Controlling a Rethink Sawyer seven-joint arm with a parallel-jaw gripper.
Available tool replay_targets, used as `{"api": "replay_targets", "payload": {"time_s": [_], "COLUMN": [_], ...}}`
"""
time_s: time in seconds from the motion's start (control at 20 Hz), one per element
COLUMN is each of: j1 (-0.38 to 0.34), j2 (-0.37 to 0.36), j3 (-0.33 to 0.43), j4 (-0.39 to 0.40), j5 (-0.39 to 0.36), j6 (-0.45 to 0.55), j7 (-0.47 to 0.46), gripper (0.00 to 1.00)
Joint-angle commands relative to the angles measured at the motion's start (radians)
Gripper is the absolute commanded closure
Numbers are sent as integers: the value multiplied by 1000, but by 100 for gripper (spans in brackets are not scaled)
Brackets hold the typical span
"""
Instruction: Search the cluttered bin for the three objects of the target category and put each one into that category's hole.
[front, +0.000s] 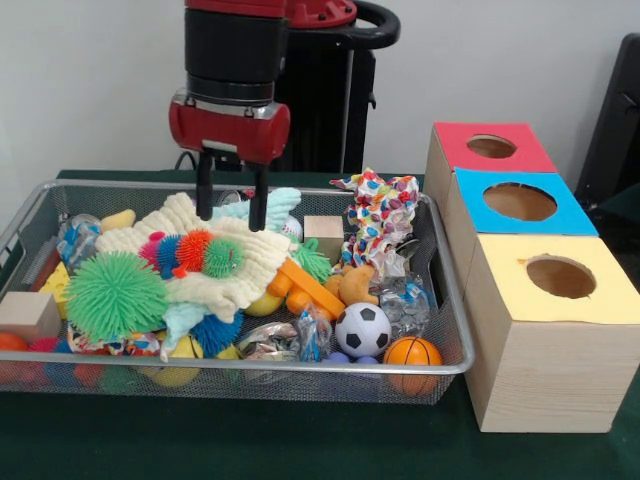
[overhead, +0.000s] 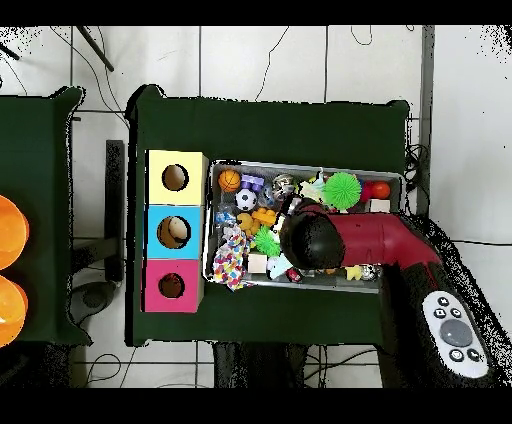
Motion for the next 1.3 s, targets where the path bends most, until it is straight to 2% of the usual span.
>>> {"api": "replay_targets", "payload": {"time_s": [0.05, 0.3, 0.65, 1.05, 1.3], "j1": [64, 100, 135, 216, 282], "j2": [39, 82, 111, 84, 98], "j3": [-62, -79, -87, -155, -206], "j4": [68, 29, -22, 38, 59], "j5": [33, 52, 100, 142, 171], "j6": [-27, -45, 3, -47, -97], "j7": [155, 159, 142, 201, 247], "gripper": [0, 0, 0, 0, 0]}}
